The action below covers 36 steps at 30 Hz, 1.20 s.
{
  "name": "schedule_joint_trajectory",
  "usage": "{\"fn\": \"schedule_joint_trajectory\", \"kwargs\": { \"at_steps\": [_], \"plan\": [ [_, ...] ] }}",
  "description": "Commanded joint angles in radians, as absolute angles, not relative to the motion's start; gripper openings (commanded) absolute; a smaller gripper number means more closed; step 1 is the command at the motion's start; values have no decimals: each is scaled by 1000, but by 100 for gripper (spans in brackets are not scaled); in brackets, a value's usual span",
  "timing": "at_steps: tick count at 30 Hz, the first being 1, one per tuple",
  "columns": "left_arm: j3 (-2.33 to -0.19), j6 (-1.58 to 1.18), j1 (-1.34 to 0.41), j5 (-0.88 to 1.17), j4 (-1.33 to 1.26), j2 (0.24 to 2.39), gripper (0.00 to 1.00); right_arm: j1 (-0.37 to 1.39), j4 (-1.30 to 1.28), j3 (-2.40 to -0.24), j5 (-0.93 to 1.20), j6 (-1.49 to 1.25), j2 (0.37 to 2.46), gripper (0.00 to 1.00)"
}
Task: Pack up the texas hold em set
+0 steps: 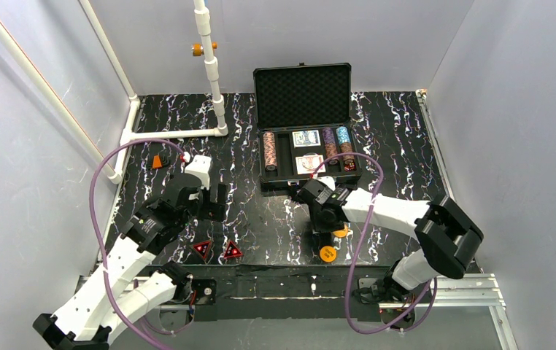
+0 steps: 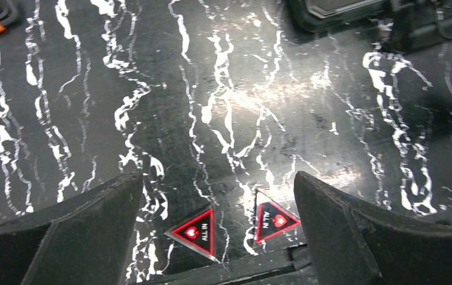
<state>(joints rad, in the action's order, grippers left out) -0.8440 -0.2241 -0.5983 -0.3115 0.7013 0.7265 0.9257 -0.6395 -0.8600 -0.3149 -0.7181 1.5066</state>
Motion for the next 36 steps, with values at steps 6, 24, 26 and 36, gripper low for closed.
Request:
{"fn": "schedule_joint_trajectory", "kwargs": {
  "at_steps": [6,24,26,36],
  "plan": [
    [-842,-312,-595,-21,665,748,94,927,-610,-872,-293,-612,1380,53],
    [-828,-254,-595,18,738,755,93,790,-658,-753,-343,-608,1278,92],
    [-828,-254,-596,21,736,744,93,780,-647,-735,-339,-594,1279,92],
    [-817,-265,-595,-52,733,689,93,720,-595,-681,-332,-631,1305,87]
  ]
}}
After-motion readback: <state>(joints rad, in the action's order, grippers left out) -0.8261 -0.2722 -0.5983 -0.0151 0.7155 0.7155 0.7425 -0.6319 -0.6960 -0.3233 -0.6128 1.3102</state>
